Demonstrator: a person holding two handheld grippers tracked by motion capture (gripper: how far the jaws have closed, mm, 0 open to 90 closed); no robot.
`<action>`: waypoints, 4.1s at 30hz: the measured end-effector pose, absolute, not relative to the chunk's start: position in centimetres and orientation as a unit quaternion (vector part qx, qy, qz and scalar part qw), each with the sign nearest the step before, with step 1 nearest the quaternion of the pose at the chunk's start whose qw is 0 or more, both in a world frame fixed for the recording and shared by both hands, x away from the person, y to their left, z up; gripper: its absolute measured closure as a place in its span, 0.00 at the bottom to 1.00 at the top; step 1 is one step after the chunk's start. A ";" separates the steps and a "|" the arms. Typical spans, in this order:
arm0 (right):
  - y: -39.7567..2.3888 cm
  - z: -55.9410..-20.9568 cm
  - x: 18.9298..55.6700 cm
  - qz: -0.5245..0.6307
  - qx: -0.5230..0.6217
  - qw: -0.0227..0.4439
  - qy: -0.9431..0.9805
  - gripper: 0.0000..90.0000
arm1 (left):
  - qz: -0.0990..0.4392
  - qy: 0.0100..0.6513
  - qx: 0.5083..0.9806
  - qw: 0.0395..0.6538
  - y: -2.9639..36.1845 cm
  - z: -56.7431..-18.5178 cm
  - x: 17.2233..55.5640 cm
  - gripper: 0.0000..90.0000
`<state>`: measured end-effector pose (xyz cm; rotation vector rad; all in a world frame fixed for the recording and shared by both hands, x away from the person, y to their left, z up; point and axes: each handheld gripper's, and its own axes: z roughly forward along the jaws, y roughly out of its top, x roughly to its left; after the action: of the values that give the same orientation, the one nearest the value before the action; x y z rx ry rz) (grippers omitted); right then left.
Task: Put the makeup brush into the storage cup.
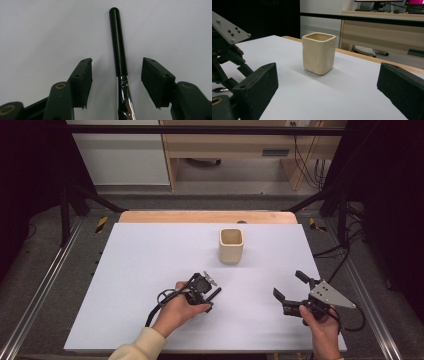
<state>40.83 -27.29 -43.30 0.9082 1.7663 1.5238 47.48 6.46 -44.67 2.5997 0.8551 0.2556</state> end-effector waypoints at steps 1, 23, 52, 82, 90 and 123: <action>-27.3 -43.3 40.8 0.578 0.344 0.314 0.670 0.04 | 0.090 0.307 0.927 0.195 6.5 -44.7 47.5 0.49; -27.3 -43.3 40.9 0.578 0.343 0.314 0.670 0.04 | 0.067 0.307 0.931 0.187 6.7 -44.9 47.5 0.65; -27.2 -43.3 40.9 0.578 0.342 0.314 0.671 0.04 | 0.065 0.301 0.933 0.185 6.8 -44.9 47.5 0.79; -27.2 -43.4 40.9 0.576 0.343 0.312 0.673 0.04 | 0.078 0.277 0.938 0.193 7.5 -44.1 47.6 0.87; -27.1 -43.4 40.9 0.574 0.342 0.313 0.675 0.04 | 0.084 0.271 0.939 0.195 7.3 -43.4 47.7 0.87; -22.3 -43.6 40.4 0.469 0.262 0.386 0.750 0.06 | 0.115 0.252 0.936 0.218 8.1 -38.0 48.8 0.87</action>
<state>40.38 -22.27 -43.57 0.6672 1.9108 1.1934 48.78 8.10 -38.05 2.5914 0.6973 0.3179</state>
